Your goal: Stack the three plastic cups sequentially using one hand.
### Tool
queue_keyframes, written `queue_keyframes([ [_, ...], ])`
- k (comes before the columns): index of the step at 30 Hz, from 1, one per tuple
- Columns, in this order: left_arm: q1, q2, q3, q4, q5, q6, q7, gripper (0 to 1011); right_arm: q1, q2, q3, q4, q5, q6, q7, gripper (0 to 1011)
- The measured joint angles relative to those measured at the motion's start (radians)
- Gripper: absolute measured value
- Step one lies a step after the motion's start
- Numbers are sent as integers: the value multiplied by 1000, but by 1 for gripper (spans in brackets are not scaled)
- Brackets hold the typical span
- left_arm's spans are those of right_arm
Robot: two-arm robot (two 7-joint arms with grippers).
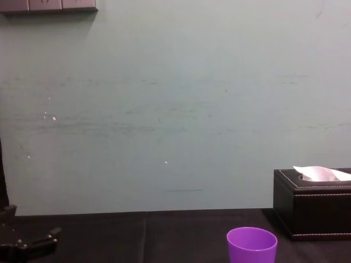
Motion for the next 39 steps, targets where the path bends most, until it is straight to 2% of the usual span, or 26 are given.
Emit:
queue_keyframes([
  [8,0,0,0,0,0,0,0,1011,15,-15,-5,13,-5,-12,-4,1003],
  [18,0,0,0,0,0,0,0,1011,14,-12,-5,11,-4,-10,-4,998],
  [28,0,0,0,0,0,0,0,1011,13,-11,-5,9,-4,-7,-3,759],
  [39,0,0,0,0,0,0,0,1011,10,-5,-5,2,-2,-6,2,723],
])
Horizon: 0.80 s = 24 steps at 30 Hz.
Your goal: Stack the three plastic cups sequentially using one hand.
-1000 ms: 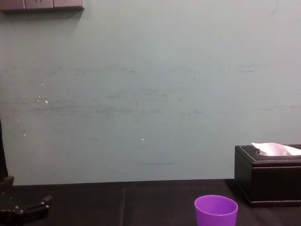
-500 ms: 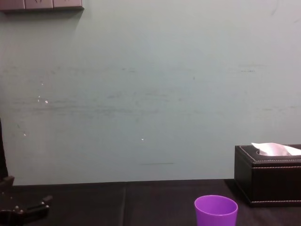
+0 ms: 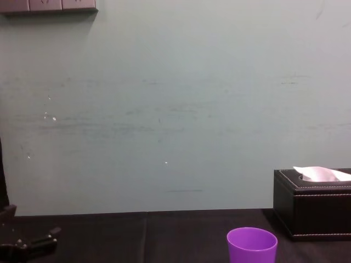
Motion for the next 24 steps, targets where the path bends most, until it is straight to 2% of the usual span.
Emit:
queue_keyframes([
  [7,0,0,0,0,0,0,0,1011,-6,38,14,-70,29,16,32,723],
  [13,0,0,0,0,0,0,0,1011,32,81,14,-118,61,64,69,723],
  [18,0,0,0,0,0,0,0,1011,102,101,0,-127,74,117,78,723],
  [19,0,0,0,0,0,0,0,1011,102,101,0,-127,74,117,78,723],
  [24,0,0,0,0,0,0,0,1011,198,99,-34,-98,78,178,80,723],
])
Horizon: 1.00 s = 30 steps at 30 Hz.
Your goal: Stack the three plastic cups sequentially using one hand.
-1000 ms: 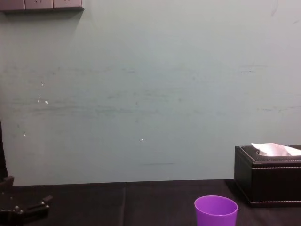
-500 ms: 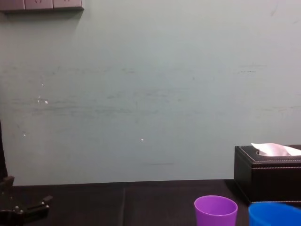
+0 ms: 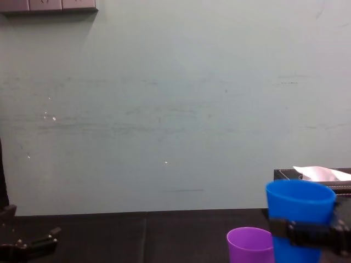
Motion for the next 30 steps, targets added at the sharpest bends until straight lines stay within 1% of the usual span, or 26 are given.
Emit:
queue_keyframes([
  [3,0,0,0,0,0,0,0,1011,54,-10,-22,21,4,25,4,723],
  [4,0,0,0,0,0,0,0,1011,80,-16,-33,34,5,36,4,723],
  [6,0,0,0,0,0,0,0,1011,103,-23,-42,46,5,45,4,723],
  [7,0,0,0,0,0,0,0,1012,128,-31,-53,62,4,54,1,723],
  [13,0,0,0,0,0,0,0,1011,196,-63,-86,116,0,67,-19,723],
  [20,0,0,0,0,0,0,0,1011,237,-91,-109,180,-2,58,-31,723],
  [27,0,0,0,0,0,0,0,1011,257,-103,-120,222,-5,36,-30,723],
  [30,0,0,0,0,0,0,0,1011,260,-105,-122,228,-5,31,-27,723],
])
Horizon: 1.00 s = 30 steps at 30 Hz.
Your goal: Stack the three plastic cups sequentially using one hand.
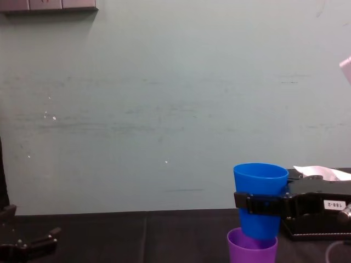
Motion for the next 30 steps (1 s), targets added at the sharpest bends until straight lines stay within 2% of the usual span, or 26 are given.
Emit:
queue_keyframes([
  [9,0,0,0,0,0,0,0,1011,10,-3,-16,18,-11,-15,6,723],
  [22,0,0,0,0,0,0,0,1011,31,-30,-37,75,-41,-27,4,723],
  [30,0,0,0,0,0,0,0,1011,32,-30,-38,77,-42,-29,4,723],
])
